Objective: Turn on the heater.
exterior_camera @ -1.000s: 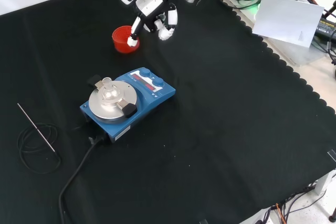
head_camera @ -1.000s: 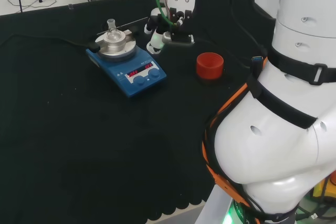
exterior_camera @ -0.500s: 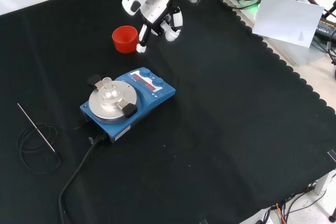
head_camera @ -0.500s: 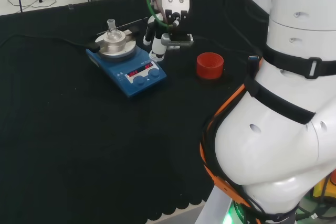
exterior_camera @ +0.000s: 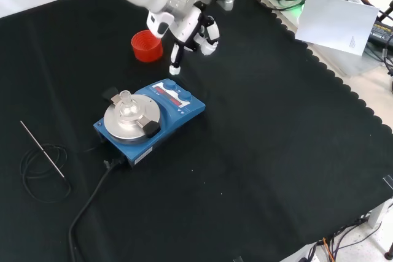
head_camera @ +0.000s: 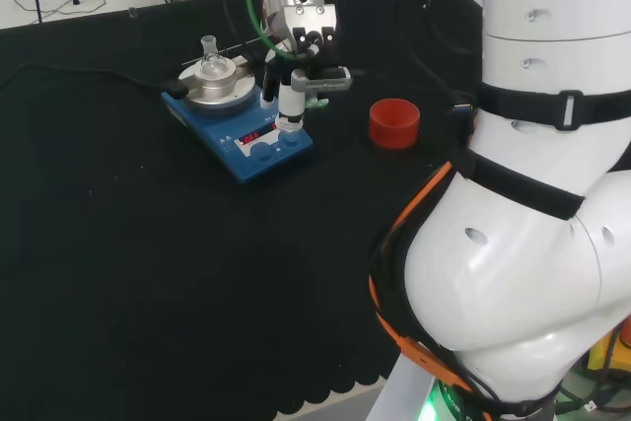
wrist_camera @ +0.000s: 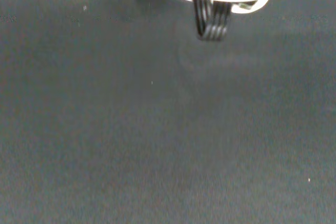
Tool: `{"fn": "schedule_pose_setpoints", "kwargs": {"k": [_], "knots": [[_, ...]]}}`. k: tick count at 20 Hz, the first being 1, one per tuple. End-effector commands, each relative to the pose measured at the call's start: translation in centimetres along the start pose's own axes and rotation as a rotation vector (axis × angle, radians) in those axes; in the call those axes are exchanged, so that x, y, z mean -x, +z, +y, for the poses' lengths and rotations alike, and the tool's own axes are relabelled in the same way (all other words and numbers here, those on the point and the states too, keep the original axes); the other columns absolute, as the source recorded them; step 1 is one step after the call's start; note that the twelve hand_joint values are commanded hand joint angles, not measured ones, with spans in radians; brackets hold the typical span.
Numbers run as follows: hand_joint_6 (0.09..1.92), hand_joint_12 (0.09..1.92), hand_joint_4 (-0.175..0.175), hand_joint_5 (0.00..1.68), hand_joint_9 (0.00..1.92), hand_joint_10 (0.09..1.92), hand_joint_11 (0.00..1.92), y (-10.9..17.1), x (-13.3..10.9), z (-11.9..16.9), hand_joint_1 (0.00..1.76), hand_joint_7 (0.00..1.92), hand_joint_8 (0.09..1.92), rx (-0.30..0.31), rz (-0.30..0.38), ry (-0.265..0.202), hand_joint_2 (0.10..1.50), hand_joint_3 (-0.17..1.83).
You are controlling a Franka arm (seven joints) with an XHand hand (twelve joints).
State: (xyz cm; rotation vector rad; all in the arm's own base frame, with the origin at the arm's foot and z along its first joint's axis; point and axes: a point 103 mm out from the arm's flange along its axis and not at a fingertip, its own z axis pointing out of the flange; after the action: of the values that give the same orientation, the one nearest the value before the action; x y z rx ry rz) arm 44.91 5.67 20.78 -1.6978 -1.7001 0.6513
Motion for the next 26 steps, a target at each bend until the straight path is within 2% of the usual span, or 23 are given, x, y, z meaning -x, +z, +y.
{"fn": "schedule_pose_setpoints", "kwargs": {"k": [1, 6, 26], "knots": [[0.09, 1.46, -0.037, 0.28, 1.7, 1.47, 1.62, 1.1, -1.1, 0.7, 1.44, 1.61, 1.6, -0.113, -0.071, 0.003, 0.63, 1.06], [0.09, 1.47, -0.036, 0.27, 1.71, 1.48, 1.62, 1.8, -1.4, 1.4, 1.44, 1.61, 1.6, -0.157, -0.071, -0.01, 0.63, 1.08], [0.09, 1.48, -0.033, 0.26, 1.71, 1.48, 1.62, 3.0, -2.0, 2.3, 1.44, 1.62, 1.61, -0.176, -0.076, -0.007, 0.61, 1.11]]}}
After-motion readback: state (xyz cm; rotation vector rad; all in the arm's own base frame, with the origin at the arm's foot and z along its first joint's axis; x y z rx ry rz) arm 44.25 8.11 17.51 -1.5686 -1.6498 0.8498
